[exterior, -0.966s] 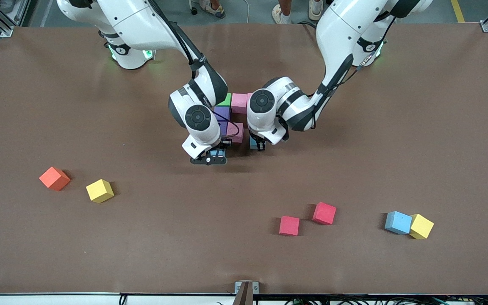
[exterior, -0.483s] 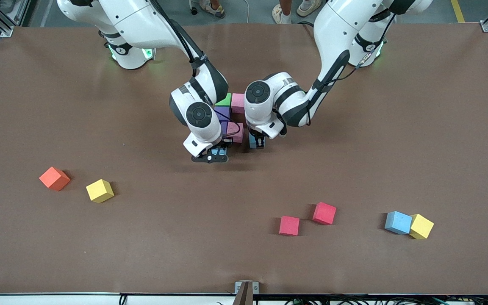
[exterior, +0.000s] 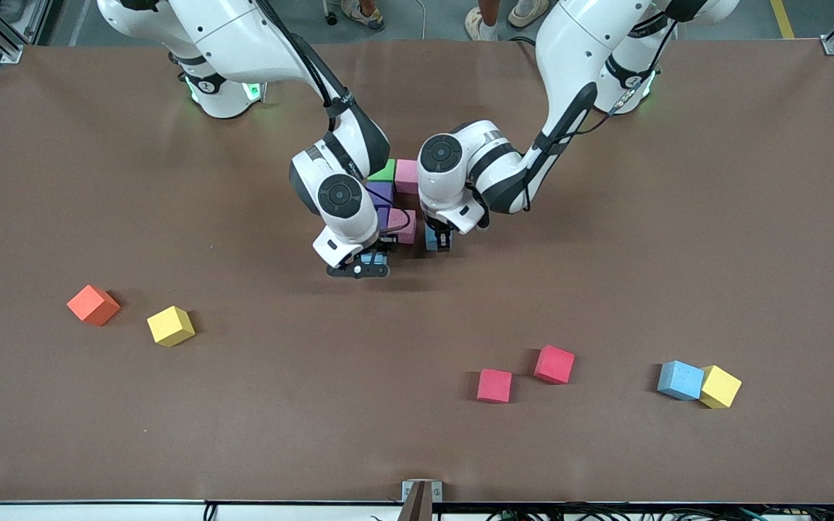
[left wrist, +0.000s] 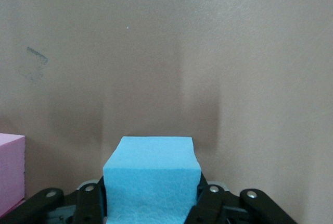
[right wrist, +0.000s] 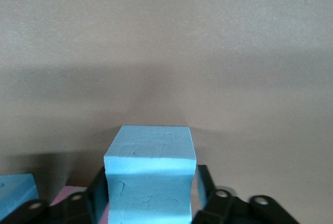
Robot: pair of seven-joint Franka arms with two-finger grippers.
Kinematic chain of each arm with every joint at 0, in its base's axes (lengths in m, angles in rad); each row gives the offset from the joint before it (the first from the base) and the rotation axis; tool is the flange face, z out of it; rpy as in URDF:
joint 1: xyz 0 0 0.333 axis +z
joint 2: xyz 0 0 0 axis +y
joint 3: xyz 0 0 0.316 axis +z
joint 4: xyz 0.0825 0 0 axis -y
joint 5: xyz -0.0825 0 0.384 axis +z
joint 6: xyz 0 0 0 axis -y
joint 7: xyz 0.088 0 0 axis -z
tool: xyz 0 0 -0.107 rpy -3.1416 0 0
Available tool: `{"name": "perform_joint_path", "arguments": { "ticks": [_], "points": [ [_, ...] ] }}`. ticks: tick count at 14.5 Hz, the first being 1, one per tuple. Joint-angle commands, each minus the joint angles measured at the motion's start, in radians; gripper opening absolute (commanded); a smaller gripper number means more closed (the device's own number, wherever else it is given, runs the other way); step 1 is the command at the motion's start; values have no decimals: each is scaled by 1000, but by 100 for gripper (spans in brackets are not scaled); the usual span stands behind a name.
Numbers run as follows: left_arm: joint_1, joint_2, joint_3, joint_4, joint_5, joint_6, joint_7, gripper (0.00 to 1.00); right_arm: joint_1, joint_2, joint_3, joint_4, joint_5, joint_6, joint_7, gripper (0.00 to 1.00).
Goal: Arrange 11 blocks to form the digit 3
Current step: 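Place the blue cubes below purple and beside pink, opening both grippers, then reach the right gripper to the yellow cube while the left gripper withdraws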
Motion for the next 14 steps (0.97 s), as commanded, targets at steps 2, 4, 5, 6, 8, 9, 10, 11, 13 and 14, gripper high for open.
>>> {"name": "perform_joint_path", "arguments": {
  "ticks": [2, 4, 5, 6, 8, 9, 10, 11, 13, 14],
  "points": [
    [-39, -9, 8, -36, 14, 20, -17, 1, 6, -32, -3, -32, 10, 6, 40, 100],
    [-43, -9, 6, -36, 48, 25, -18, 1, 0, -43, -3, -25, 10, 6, 36, 100],
    [-43, -8, 6, -34, 52, 26, -18, 1, -5, -58, -3, -25, 10, 4, 36, 100],
    [-47, -5, 6, -34, 54, 26, -18, 1, -17, -73, -3, -25, 10, 1, 34, 100],
    [-55, -5, 6, -31, 59, 26, -18, 1, -49, -113, -4, 1, 8, -48, 34, 100],
    [-55, -5, 6, -27, 57, 26, -18, 1, -67, -124, -6, 32, 8, -97, 31, 100],
    [-56, -5, 6, -25, 57, 28, -20, 1, -96, -136, -7, 78, 4, -156, 28, 100],
    [-56, -2, 6, -17, 57, 29, -20, 1, -136, -139, -11, 140, 4, -225, 28, 100],
    [-58, 3, 6, -10, 59, 34, -28, 1, -214, -144, -14, 190, -5, -281, 19, 100],
    [-58, 4, 8, -7, 59, 36, -29, 1, -262, -144, -14, 191, -22, -278, 16, 100]
  ]
}}
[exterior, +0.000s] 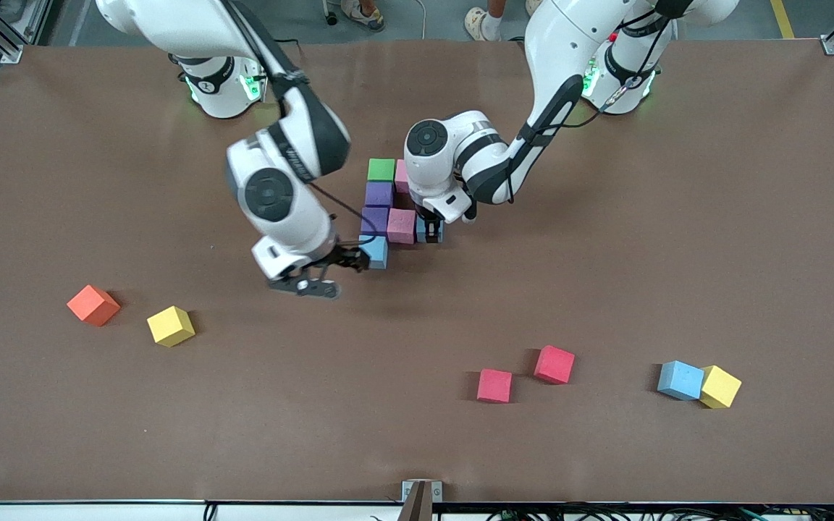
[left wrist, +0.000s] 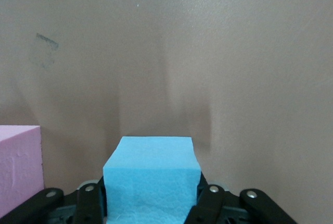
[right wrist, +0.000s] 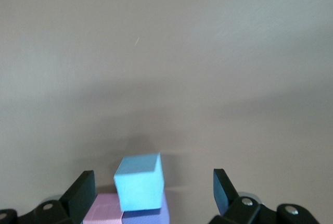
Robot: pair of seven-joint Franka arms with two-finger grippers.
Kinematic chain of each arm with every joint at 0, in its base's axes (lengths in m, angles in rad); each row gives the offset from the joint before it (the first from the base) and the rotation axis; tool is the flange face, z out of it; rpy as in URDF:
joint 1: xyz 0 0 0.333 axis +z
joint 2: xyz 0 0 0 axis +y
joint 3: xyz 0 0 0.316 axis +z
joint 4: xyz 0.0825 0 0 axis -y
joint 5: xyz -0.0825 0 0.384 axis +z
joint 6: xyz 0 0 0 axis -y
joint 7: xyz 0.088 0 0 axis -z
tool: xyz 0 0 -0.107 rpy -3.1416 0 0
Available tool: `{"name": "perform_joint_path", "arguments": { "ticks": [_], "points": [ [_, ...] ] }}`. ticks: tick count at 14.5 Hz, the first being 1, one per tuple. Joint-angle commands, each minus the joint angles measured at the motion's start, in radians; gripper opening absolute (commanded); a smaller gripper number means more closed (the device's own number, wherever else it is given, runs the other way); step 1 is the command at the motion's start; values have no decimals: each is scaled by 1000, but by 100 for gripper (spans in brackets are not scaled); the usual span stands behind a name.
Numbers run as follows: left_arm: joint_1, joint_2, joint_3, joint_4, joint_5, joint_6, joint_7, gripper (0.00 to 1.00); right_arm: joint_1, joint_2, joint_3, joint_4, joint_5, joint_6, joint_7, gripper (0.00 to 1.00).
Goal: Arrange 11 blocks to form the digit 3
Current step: 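Reach the right gripper to the yellow cube while the left gripper withdraws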
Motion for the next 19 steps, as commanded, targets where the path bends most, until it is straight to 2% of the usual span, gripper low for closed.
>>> {"name": "perform_joint_path", "arguments": {
  "ticks": [1, 4, 6, 10, 14, 15, 16, 17, 19],
  "points": [
    [-9, 3, 7, -5, 13, 25, -24, 1, -128, 2, 14, 16, -46, -19, -3, 100],
    [-10, 3, 7, 1, 11, 28, -25, 1, -264, 11, 14, 15, -88, -19, -18, 100],
    [-10, 7, 6, 4, 11, 28, -25, 1, -330, 24, 14, 15, -98, -19, -195, 100],
    [-10, 13, 6, 17, 11, 28, -25, 1, -439, 54, 14, 15, -109, -13, -276, 100],
    [-10, 20, 7, 17, 11, 28, -25, 3, -507, 77, 15, 10, -112, -14, -841, 100],
    [-10, 20, 7, 17, 11, 28, -25, 11, -515, 85, 15, 10, -111, -13, -944, 100],
    [-10, 20, 7, 17, 11, 28, -25, 41, -518, 96, 15, 9, -111, -13, -1028, 100],
    [-10, 19, 6, 17, 11, 26, -24, 99, -518, 102, 17, 7, -111, -13, -1088, 100],
    [-6, 2, 4, 17, 13, 6, -22, 100, -518, 119, 18, 7, -111, -13, -1178, 100]
  ]
}}
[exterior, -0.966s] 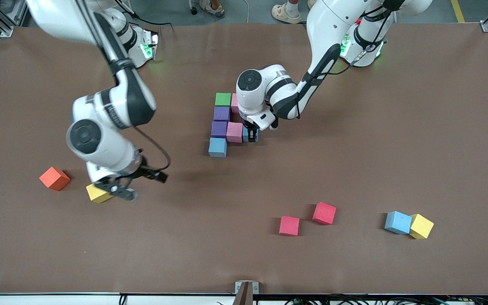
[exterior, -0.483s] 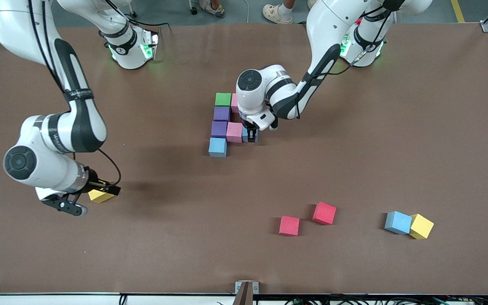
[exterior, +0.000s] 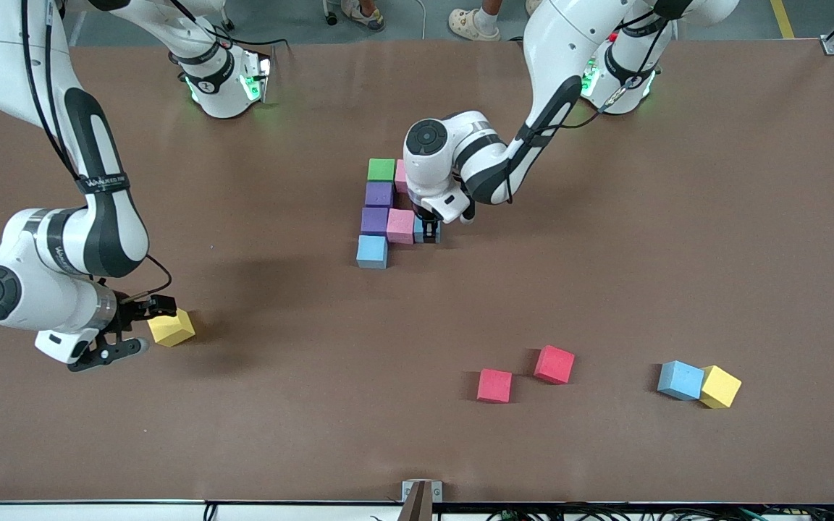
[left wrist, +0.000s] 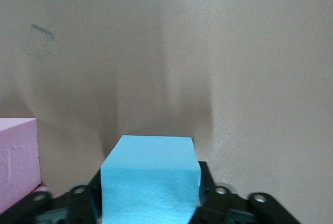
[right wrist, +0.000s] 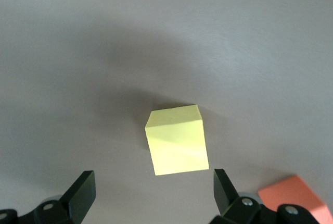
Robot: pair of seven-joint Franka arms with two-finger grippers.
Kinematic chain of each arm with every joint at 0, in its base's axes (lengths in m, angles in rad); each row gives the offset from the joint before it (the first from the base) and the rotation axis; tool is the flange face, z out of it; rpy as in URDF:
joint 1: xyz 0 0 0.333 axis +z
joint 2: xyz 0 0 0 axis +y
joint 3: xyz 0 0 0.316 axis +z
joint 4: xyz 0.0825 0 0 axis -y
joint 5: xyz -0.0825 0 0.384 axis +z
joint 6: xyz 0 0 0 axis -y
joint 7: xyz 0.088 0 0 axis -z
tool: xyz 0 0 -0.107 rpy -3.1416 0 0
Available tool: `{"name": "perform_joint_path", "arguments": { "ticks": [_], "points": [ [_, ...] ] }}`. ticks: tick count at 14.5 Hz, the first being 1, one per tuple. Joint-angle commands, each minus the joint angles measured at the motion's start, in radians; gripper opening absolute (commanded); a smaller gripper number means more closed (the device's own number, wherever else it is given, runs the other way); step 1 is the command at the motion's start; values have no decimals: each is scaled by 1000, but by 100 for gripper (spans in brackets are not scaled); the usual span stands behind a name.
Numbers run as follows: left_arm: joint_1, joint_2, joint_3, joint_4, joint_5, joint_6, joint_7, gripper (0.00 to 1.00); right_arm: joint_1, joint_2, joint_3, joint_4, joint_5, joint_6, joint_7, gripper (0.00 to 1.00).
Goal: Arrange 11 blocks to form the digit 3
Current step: 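Reach the right gripper to the yellow cube while the left gripper withdraws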
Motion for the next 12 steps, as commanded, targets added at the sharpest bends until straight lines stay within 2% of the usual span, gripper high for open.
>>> {"name": "perform_joint_path", "arguments": {
  "ticks": [1, 5, 7, 12],
  "points": [
    [-5, -25, 4, 13, 13, -35, -20, 100, -14, 16, 21, -6, -10, 4, -125, 100],
    [11, -128, 4, 13, 13, -114, 26, 100, -25, 41, 21, -8, -21, 28, -231, 100],
    [41, -165, 15, 13, 11, -146, 176, 100, -26, 51, 21, -11, -23, 54, -257, 100],
    [298, -168, 16, 45, 27, -171, 700, 100, -48, 73, 21, -25, -30, 104, -257, 100]
  ]
}}
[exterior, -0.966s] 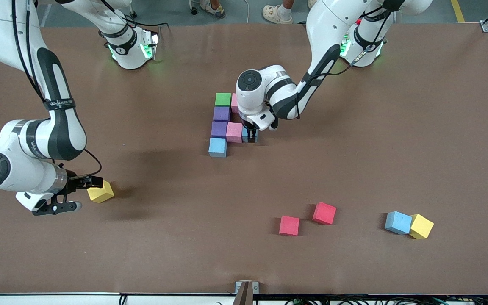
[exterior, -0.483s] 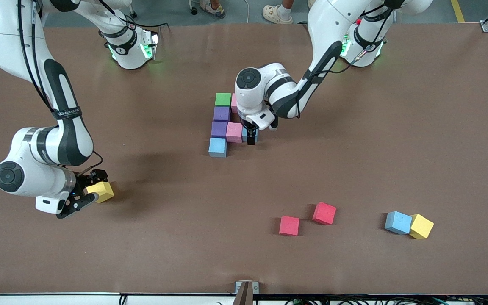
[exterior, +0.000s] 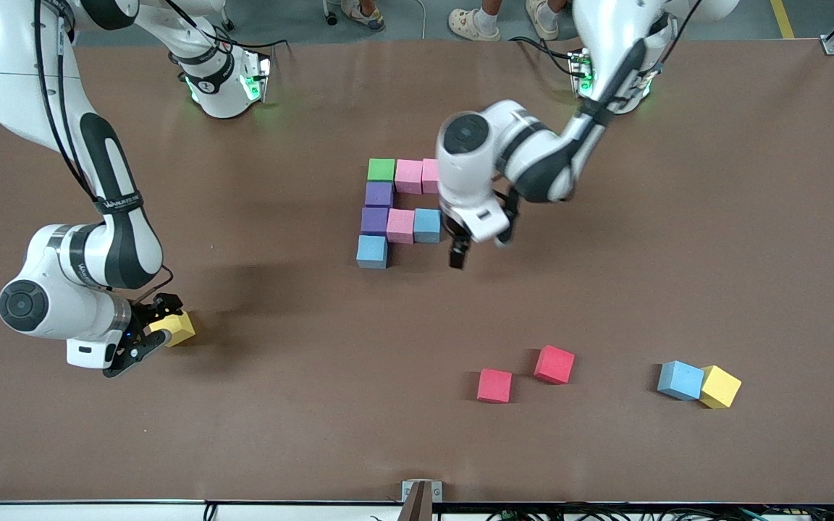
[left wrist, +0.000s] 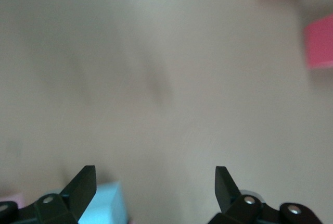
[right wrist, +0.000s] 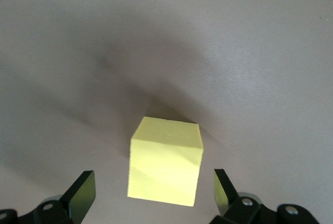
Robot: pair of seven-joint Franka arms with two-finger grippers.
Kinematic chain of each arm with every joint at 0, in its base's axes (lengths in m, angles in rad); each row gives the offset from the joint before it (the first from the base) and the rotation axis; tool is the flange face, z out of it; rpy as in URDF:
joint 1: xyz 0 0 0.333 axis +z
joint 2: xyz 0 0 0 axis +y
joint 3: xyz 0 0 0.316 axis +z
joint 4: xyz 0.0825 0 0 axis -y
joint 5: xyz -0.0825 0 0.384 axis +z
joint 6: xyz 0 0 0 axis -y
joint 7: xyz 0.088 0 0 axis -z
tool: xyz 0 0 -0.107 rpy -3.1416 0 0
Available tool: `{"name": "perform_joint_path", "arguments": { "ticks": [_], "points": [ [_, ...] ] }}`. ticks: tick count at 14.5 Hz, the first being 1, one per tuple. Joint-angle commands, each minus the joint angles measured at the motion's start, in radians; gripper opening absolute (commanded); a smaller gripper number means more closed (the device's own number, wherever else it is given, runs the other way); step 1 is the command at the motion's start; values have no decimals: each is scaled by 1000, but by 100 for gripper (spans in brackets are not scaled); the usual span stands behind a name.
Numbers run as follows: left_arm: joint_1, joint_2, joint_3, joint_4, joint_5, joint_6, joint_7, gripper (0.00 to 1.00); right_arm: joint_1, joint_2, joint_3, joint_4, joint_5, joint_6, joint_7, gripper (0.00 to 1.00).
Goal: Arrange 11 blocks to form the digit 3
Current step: 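Grasp the yellow cube with the right gripper while the left gripper grasps pink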
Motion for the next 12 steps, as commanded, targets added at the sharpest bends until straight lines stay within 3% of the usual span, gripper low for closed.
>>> {"name": "perform_joint_path", "arguments": {
  "ticks": [1, 4, 7, 11, 12],
  "points": [
    [148, 10, -10, 13, 27, -8, 286, 100, -30, 4, 17, -27, -15, 23, -17, 100],
    [325, 15, -10, -25, 149, 1, 594, 100, -30, 10, 17, -36, -15, 23, -17, 100],
    [460, 62, -11, 8, 249, 25, 776, 100, -30, 14, 17, -41, -13, 22, -17, 100],
    [503, 206, -27, 197, 229, 108, 776, 100, -30, 27, 17, -41, -13, 40, -17, 100],
    [491, 225, -42, 230, 170, 108, 740, 100, -30, 30, 17, -41, -13, 43, -17, 100]
  ]
}}
